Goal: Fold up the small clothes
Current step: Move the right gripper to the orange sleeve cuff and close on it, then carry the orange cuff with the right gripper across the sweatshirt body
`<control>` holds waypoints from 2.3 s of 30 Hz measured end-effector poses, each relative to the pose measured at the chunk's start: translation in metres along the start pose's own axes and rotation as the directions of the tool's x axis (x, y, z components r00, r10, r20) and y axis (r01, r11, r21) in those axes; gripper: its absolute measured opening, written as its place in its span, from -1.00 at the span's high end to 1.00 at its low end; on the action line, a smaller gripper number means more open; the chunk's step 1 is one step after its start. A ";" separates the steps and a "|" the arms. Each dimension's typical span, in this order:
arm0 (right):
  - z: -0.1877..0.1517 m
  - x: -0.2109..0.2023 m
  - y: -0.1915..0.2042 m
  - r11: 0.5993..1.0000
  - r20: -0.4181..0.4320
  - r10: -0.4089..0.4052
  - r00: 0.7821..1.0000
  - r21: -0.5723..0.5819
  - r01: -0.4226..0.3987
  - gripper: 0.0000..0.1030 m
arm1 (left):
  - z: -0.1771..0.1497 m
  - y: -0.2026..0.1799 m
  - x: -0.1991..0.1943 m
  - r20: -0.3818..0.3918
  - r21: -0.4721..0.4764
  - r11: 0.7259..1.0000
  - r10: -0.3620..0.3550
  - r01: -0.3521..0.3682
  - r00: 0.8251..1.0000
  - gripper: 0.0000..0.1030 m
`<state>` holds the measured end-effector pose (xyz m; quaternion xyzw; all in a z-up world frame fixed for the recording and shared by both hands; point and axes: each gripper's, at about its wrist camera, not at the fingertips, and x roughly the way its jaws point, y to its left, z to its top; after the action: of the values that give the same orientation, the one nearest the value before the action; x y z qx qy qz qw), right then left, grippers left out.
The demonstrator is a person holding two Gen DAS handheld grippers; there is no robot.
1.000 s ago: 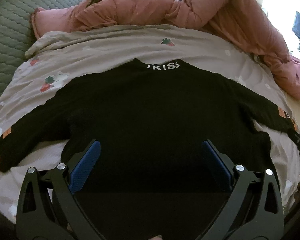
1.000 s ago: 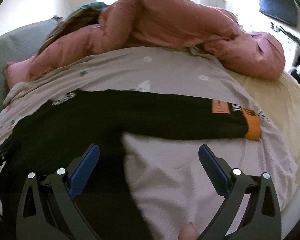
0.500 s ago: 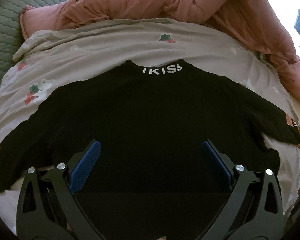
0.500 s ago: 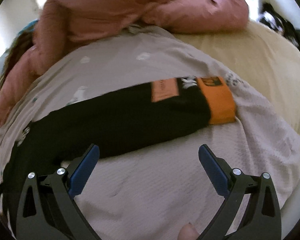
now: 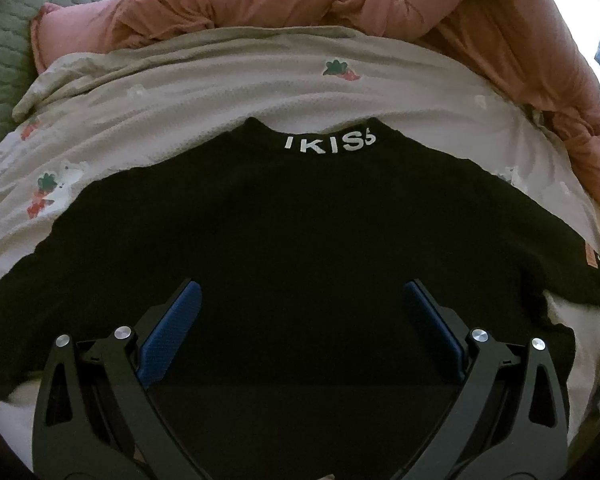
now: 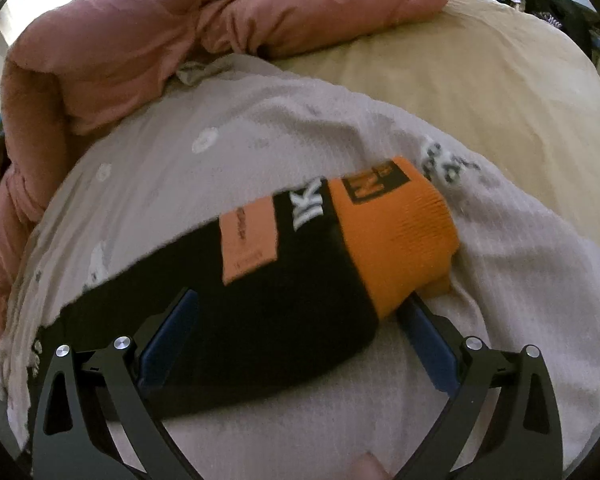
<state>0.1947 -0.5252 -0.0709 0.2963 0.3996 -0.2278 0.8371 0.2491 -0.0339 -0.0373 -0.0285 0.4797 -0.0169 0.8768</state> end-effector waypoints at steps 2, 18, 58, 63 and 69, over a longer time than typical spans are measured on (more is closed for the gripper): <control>0.006 0.003 0.000 1.000 0.012 0.006 1.000 0.014 -0.006 -0.73 | -0.001 0.003 0.003 0.000 -0.008 1.000 0.002 -0.002 1.000 -0.84; 0.022 -0.025 0.013 0.980 0.108 0.198 0.974 -0.052 -0.193 0.75 | -0.010 0.032 0.004 0.041 -0.069 0.997 -0.015 0.018 0.999 -0.84; -0.180 -0.114 0.336 0.481 -0.264 0.580 0.771 -0.652 -0.586 0.20 | -0.020 0.139 -0.017 0.140 -0.336 0.910 -0.209 0.245 0.968 -0.84; -0.176 -0.110 0.325 0.504 -0.222 0.537 0.814 -0.689 -0.520 0.03 | -0.023 0.130 -0.012 0.130 -0.327 0.885 -0.305 0.331 0.943 -0.82; -0.165 -0.094 0.297 0.561 -0.177 0.470 0.864 -0.696 -0.448 -0.03 | -0.028 0.113 0.002 0.089 -0.340 0.838 -0.423 0.426 0.902 -0.55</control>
<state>0.2358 -0.1862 0.0146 0.0360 0.3528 0.1679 0.9198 0.2263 0.0780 -0.0614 -0.2903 0.4519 -0.1244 0.8343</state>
